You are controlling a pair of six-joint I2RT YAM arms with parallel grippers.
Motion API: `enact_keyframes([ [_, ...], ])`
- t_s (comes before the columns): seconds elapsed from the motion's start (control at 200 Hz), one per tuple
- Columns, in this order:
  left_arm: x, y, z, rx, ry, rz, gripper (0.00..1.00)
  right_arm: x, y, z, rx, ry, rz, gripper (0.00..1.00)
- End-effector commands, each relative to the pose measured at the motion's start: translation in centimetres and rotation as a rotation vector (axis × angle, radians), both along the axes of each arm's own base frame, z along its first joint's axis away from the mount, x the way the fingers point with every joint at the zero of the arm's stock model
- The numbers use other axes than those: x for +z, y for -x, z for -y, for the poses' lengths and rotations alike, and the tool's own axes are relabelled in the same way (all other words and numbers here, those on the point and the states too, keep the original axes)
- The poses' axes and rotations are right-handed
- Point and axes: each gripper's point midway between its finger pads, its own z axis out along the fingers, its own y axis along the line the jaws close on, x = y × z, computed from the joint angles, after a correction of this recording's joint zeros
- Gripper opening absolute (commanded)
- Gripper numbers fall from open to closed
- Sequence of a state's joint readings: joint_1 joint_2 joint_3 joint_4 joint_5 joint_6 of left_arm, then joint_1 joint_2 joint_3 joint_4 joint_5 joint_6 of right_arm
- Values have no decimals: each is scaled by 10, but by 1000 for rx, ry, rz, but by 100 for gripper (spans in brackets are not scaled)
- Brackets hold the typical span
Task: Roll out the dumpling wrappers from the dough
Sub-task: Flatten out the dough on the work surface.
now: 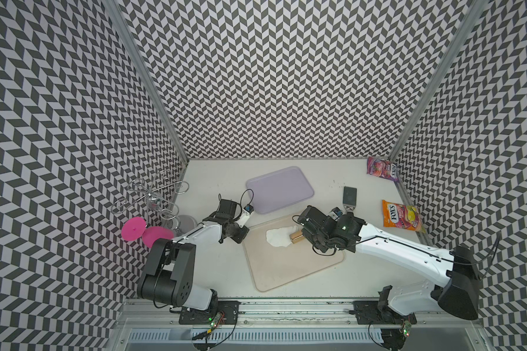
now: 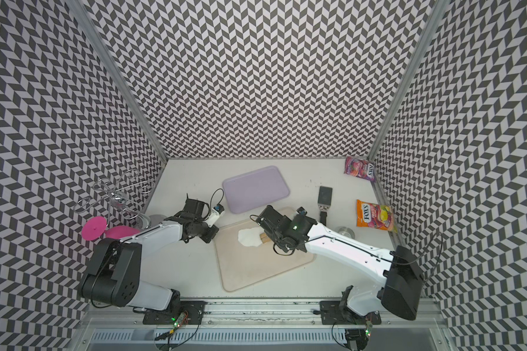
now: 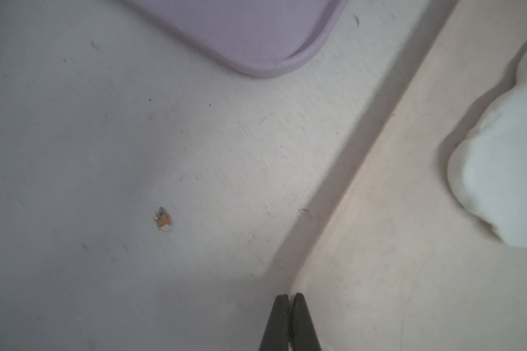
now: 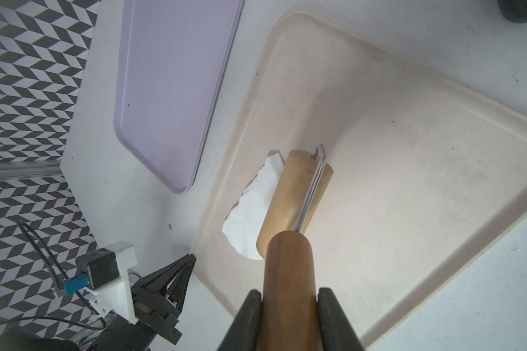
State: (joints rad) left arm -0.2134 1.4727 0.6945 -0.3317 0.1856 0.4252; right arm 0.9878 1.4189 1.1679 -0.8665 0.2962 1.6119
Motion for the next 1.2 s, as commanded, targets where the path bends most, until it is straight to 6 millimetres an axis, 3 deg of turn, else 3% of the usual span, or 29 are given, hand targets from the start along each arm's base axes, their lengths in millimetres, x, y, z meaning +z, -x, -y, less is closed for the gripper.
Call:
enact_keyframes([
  [0.0, -7, 9, -2, -19, -20, -32, 0, 15, -18, -19, -1, -40, 69, 0],
  [0.245, -7, 9, -2, -19, -20, -32, 0, -5, -31, -30, -13, -10, 46, 0],
  [0.606, -5, 8, -3, -17, -22, -26, 0, -69, -29, -10, -85, 82, -112, 0],
  [0.967, -6, 9, -3, -17, -23, -28, 0, -86, -44, -2, -106, 130, -118, 0],
  [1.197, -7, 9, -3, -17, -24, -28, 0, -68, -62, -20, -28, 93, -29, 0],
])
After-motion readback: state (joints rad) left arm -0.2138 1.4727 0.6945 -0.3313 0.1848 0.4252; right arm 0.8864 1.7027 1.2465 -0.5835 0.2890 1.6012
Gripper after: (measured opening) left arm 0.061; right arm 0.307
